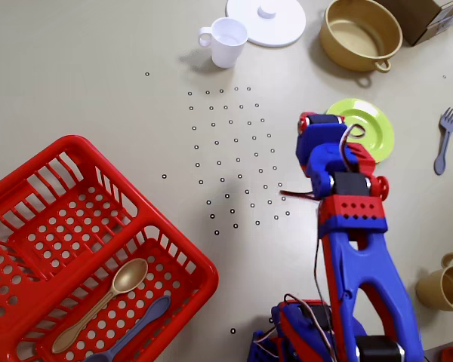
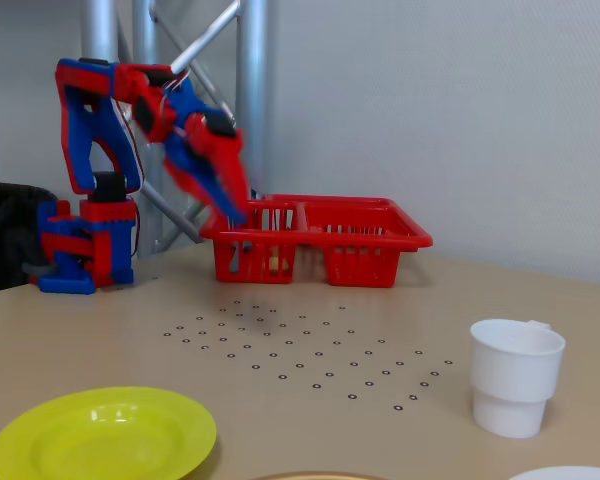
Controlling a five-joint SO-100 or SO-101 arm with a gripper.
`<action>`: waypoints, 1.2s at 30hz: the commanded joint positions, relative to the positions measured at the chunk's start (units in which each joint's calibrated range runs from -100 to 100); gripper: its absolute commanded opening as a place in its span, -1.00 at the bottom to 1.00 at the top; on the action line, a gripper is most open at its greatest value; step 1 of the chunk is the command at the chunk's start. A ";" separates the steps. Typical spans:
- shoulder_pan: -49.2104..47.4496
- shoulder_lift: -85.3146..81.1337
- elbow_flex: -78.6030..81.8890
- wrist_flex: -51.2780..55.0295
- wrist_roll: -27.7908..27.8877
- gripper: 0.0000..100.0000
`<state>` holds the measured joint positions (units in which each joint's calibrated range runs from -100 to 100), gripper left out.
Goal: Grasp the plate, place it on the cross drawn on the table.
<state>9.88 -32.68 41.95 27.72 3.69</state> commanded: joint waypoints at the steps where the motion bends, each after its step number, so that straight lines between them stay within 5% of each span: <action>1: -2.84 -6.46 1.93 -8.05 -3.08 -1.00; 6: -7.15 -14.32 10.36 -18.19 -5.86 -1.00; 15: -10.24 -37.57 31.30 -18.43 -5.42 -1.00; 36: -11.96 -63.18 57.87 1.13 -5.52 -1.00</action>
<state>-1.14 -95.26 98.82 27.48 -1.00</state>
